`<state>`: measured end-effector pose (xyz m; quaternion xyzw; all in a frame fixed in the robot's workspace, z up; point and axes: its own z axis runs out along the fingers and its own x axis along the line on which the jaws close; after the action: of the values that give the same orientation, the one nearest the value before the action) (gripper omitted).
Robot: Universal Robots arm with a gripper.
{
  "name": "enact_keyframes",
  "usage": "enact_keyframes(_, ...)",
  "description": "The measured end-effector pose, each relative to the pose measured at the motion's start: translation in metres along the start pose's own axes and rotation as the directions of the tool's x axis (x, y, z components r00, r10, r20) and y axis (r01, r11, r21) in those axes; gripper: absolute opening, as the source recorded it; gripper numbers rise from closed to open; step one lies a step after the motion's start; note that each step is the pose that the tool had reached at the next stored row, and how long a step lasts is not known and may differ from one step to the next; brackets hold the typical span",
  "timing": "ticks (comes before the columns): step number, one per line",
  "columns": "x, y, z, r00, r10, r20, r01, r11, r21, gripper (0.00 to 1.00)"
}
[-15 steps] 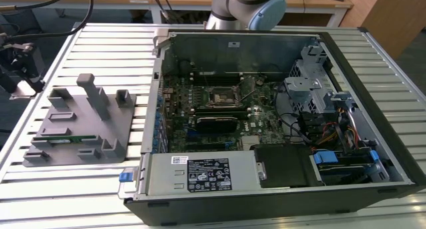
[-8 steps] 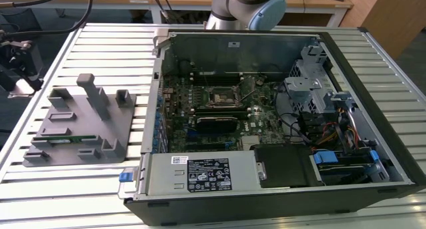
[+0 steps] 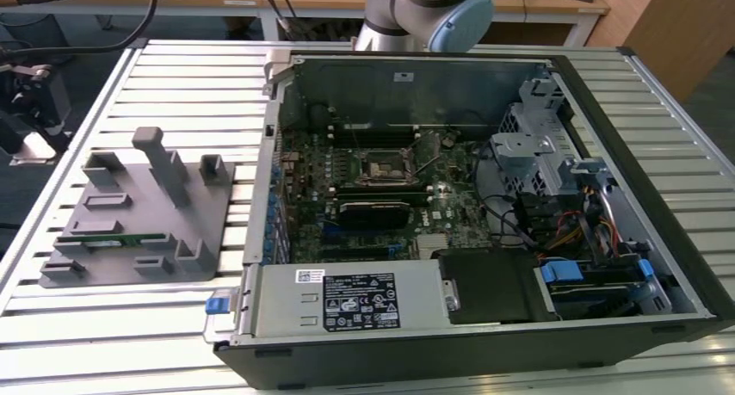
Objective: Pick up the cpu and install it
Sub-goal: 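Pick up the cpu and move it towards the insertion slot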
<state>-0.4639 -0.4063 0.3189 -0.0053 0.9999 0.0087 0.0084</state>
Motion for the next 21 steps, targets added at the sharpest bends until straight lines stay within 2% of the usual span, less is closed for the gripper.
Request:
enact_keyframes(11, -0.0002, 0.0002, -0.0098, 1.0000, 0.000, 0.0000, 0.000, 1.0000, 0.0000, 0.53)
enact_keyframes(21, -0.0004, 0.0004, -0.0226, 1.0000, 0.000, 0.0000, 0.000, 1.0000, -0.0001, 0.53)
